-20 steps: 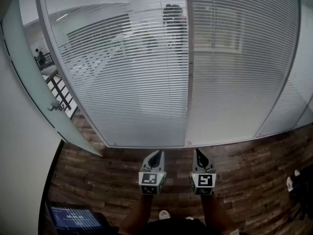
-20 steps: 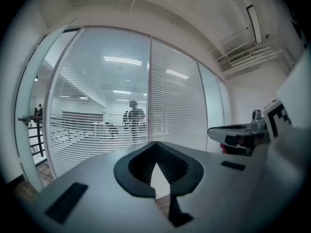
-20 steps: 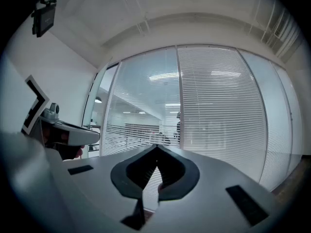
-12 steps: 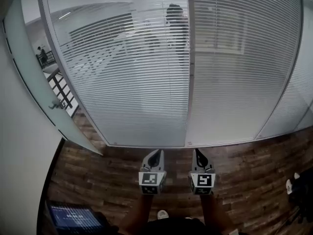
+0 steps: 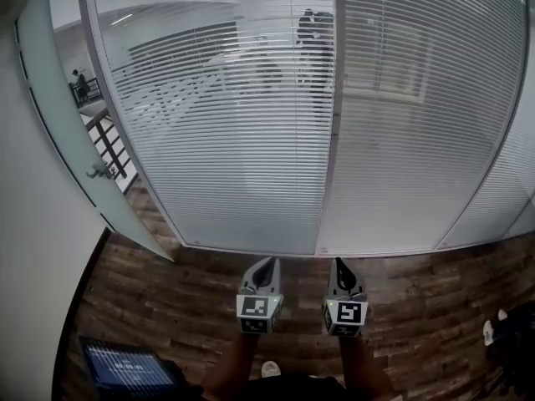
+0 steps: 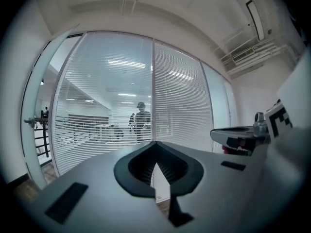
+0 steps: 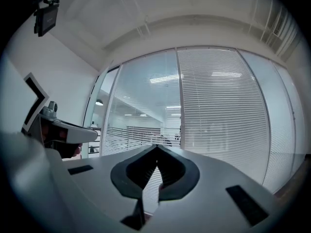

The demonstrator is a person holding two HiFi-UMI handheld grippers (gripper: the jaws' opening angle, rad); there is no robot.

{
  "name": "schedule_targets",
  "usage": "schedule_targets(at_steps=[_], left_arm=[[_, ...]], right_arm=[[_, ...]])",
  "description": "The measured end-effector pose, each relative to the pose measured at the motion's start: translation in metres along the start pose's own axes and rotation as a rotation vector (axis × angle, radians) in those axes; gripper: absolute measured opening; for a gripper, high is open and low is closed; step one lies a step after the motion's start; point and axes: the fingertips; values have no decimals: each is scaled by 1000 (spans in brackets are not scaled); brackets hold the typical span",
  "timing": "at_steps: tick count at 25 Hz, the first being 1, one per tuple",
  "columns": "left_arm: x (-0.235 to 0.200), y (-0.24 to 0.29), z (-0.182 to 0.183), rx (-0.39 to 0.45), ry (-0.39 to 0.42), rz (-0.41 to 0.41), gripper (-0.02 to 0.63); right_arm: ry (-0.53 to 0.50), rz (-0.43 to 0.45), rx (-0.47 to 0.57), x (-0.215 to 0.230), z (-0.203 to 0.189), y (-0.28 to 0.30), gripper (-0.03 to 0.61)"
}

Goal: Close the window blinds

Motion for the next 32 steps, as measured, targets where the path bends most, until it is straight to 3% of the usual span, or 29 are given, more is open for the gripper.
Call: schedule_targets(at_steps=[12,22,27,32], left_arm=[[-20,5,-5,-35,-9,-4,-6],[-50,17,-12,0,-7,-35,-6],[-58,21,-10,-19,-13,-81,-6],[-70,23,-1,-2,-37,-57,-6]], right_arm=[[-22,-16,-52,-12,-16,16,3],[71,-91,-49,-16,-14,33,3],[42,-124,-58,-22,-11,35,3],[12,-103,-53,-25,-13,41,3]])
Point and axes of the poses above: the fingertips, and each gripper's own axes: y forward along the fingers, x to its right, z out of its top
